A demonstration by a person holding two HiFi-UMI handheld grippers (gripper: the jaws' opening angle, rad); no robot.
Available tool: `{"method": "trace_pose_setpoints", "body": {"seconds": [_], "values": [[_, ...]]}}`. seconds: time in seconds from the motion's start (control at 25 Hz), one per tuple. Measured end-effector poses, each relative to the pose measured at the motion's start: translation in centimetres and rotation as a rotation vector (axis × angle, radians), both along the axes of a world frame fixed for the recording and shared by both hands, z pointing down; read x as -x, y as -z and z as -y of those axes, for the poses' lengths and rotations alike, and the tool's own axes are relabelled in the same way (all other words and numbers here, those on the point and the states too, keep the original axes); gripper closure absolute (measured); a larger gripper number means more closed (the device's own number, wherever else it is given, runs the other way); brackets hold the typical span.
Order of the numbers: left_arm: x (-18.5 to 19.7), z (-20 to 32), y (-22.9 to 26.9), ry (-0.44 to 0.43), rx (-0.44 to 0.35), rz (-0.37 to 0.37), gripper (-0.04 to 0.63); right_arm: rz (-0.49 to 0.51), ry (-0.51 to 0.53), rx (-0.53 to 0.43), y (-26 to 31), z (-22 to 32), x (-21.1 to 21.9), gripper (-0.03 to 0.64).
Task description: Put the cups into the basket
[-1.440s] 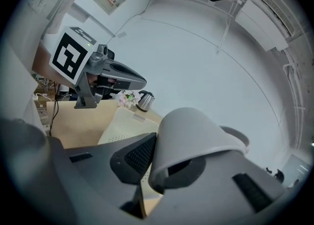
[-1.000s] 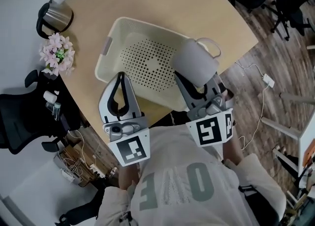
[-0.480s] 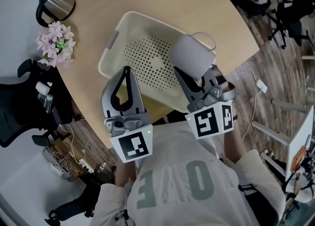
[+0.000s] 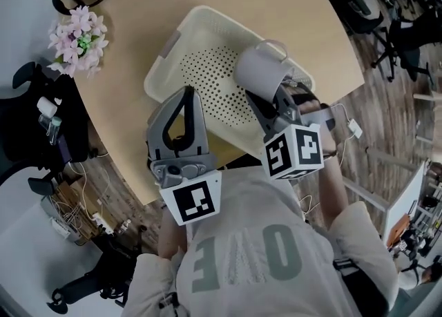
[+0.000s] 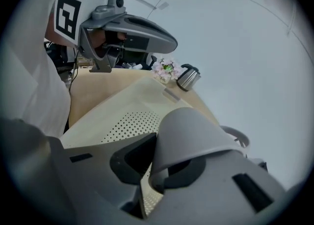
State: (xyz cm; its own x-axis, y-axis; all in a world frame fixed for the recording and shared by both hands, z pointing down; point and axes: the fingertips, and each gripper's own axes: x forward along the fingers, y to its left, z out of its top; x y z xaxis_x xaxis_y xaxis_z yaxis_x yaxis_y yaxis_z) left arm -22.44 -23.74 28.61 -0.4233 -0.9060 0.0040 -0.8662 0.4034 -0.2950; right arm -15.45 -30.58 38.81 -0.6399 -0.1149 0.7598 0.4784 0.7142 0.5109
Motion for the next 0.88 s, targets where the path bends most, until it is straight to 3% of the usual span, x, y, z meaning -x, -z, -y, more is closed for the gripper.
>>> {"method": "trace_pose_setpoints", "body": {"seconds": [0.4, 0.52, 0.88], "values": [[2.4, -1.5, -2.7, 0.05, -0.065, -0.149, 0.588, -0.373, 0.114, -0.038, -5.5, -0.5, 0.2, 0.583], [2.6, -1.7, -3.3, 0.063, -0.054, -0.16, 0.588, -0.486, 0.139, -0.058, -7.0, -0.4, -0.2, 0.583], [5.0, -3.3, -5.2, 0.123, -0.053, -0.206, 0.588, -0.699, 0.221, -0.08, -12.0, -0.8, -0.6, 0.583]]}}
